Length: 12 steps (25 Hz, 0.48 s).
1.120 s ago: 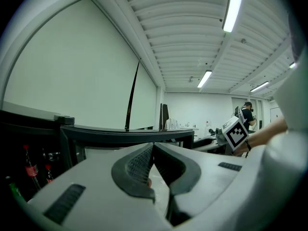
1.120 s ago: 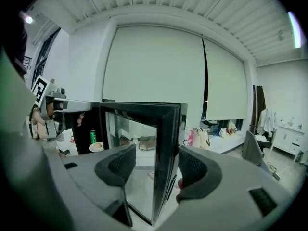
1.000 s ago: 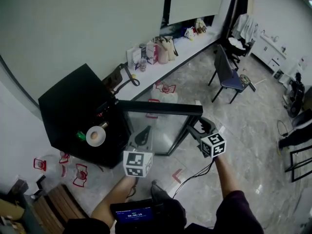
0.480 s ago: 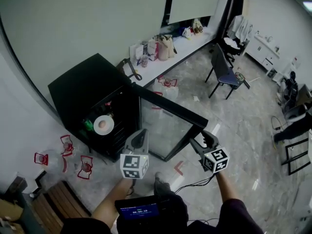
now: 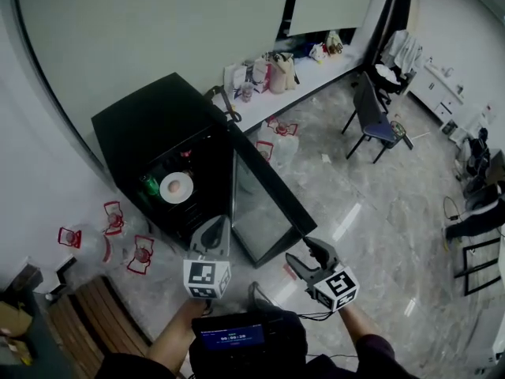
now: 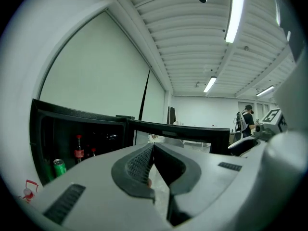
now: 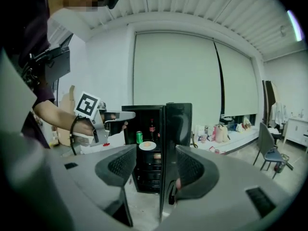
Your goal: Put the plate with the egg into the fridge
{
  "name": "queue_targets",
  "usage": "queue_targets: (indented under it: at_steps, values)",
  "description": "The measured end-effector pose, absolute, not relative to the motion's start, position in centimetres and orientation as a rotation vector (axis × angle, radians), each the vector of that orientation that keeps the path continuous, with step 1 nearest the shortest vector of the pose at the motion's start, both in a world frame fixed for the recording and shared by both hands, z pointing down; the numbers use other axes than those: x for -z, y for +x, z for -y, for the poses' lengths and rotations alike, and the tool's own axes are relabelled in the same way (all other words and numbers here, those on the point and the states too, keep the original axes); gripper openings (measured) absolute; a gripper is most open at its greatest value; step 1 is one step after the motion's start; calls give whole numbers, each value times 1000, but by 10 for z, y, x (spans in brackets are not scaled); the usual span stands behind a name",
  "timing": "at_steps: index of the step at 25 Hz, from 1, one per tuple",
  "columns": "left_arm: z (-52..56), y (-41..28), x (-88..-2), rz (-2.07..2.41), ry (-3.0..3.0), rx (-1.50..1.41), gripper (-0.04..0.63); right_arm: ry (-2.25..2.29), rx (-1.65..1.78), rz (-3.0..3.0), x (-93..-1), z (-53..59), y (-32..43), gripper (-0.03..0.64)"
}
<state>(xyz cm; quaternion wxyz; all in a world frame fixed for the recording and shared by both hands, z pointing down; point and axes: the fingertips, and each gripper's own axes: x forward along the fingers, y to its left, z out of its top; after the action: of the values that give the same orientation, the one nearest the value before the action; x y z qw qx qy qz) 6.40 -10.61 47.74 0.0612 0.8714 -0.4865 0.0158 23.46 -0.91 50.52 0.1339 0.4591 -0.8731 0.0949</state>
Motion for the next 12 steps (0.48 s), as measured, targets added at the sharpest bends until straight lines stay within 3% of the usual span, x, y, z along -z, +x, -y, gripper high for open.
queue_targets:
  at_steps: [12]
  values:
    - [53,12,-494,1651,2555,-120,9,875,-255,2757,-504,-30,115,258]
